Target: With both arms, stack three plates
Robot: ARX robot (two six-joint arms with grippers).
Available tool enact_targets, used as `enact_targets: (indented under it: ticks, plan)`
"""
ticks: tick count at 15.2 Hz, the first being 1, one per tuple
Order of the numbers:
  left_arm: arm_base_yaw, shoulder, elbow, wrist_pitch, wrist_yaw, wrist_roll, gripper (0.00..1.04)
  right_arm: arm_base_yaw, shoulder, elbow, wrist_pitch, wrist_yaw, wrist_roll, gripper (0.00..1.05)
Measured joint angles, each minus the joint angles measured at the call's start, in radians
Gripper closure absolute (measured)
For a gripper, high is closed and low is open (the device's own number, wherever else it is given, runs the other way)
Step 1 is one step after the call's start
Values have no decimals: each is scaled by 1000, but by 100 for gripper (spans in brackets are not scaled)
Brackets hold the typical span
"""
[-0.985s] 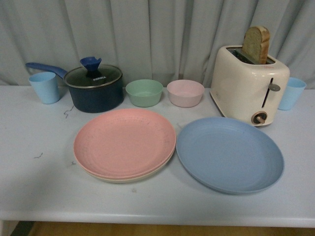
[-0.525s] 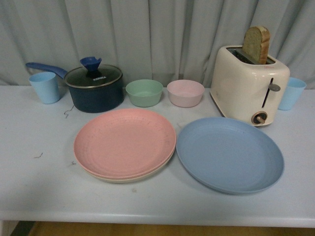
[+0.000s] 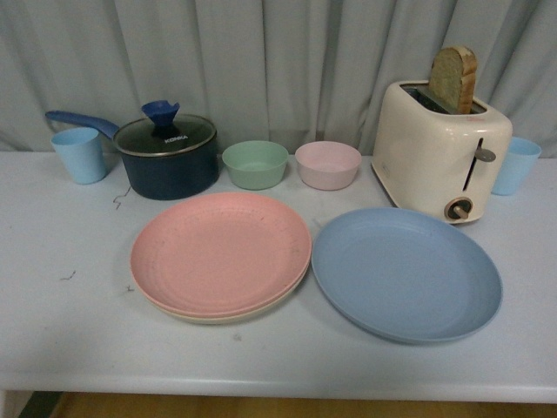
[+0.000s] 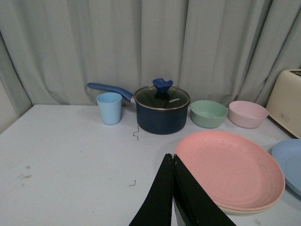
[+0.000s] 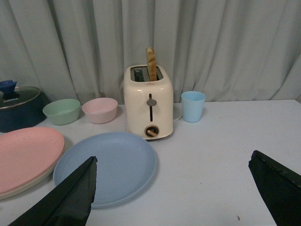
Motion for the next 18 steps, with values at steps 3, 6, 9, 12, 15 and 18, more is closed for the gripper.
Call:
enact_targets:
  ticks: [3, 6, 9, 12, 15, 18]
  plan:
    - [0, -83, 0, -82, 0, 0, 103, 0, 0, 0, 0, 0, 0, 6]
    - [0, -143, 0, -142, 0, 0, 103, 0, 0, 0, 0, 0, 0, 6]
    - [0, -189, 0, -188, 0, 0, 103, 0, 0, 0, 0, 0, 0, 6]
    - [0, -220, 0, -219, 0, 0, 103, 0, 0, 0, 0, 0, 0, 6]
    - [0, -391, 0, -400, 0, 1, 103, 0, 0, 0, 0, 0, 0, 6]
    - [0, -390, 0, -402, 0, 0, 103, 0, 0, 0, 0, 0, 0, 6]
